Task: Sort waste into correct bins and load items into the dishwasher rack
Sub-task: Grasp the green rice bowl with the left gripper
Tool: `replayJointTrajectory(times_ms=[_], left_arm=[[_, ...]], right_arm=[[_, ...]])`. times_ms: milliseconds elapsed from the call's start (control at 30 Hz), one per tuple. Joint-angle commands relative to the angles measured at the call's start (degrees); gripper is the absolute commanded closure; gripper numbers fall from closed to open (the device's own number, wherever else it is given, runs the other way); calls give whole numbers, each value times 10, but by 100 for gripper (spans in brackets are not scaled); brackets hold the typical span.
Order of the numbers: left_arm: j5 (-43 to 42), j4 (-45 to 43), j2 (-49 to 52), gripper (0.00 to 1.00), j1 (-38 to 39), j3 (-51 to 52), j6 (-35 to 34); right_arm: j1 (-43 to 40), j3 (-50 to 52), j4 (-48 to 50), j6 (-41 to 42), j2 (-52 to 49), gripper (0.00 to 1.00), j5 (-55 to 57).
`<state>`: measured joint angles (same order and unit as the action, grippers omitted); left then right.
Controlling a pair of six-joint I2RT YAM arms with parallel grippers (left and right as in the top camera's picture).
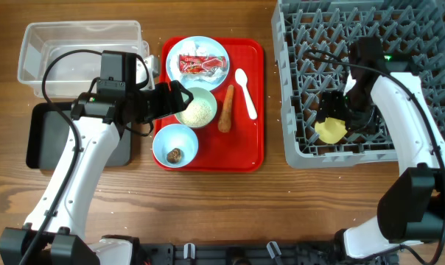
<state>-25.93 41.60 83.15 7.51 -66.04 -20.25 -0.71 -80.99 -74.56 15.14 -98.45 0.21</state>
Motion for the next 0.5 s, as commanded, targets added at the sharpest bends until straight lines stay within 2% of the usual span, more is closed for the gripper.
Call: replayJointTrajectory(times_ms=[0,233,367,467], left_arm=[[6,0,1,15,2,-6,6],[25,6,1,16,24,-6,51],[82,11,1,16,47,-6,50],[102,16,1,15,51,-6,48]], right_arm=[[-1,-67,-25,-6,-7,8,-3],[18,-205,-80,-47,3,14,-62],[79,-207,-41,-43,3,16,-107],[135,-206,12,-8,3,16,-106]])
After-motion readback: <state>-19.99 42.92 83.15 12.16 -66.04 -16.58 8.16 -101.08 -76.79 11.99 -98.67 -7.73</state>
